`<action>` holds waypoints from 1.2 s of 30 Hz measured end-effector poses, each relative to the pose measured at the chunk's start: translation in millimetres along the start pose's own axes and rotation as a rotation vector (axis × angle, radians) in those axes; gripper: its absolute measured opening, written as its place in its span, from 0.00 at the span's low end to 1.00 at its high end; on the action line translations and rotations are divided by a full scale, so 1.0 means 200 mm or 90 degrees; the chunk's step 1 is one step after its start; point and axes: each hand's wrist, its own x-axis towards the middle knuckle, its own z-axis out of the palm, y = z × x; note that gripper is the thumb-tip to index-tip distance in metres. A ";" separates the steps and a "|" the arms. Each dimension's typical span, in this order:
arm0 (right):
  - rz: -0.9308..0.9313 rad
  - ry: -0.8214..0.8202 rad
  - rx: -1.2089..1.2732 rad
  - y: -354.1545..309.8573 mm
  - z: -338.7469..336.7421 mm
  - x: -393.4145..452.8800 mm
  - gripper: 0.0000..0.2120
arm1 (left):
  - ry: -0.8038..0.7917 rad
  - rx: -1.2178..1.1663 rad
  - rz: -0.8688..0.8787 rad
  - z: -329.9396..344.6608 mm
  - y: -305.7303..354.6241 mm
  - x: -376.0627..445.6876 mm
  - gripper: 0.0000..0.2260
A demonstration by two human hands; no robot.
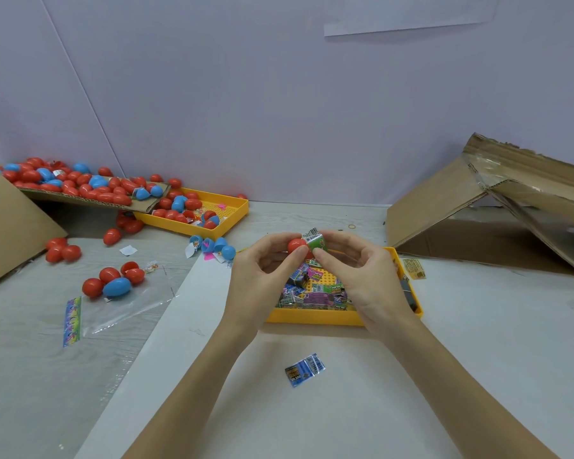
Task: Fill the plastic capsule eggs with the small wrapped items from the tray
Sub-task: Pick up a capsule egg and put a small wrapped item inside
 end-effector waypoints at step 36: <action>0.469 -0.192 0.598 -0.10 0.02 -0.02 0.11 | 0.000 0.083 0.195 0.00 0.02 0.00 0.13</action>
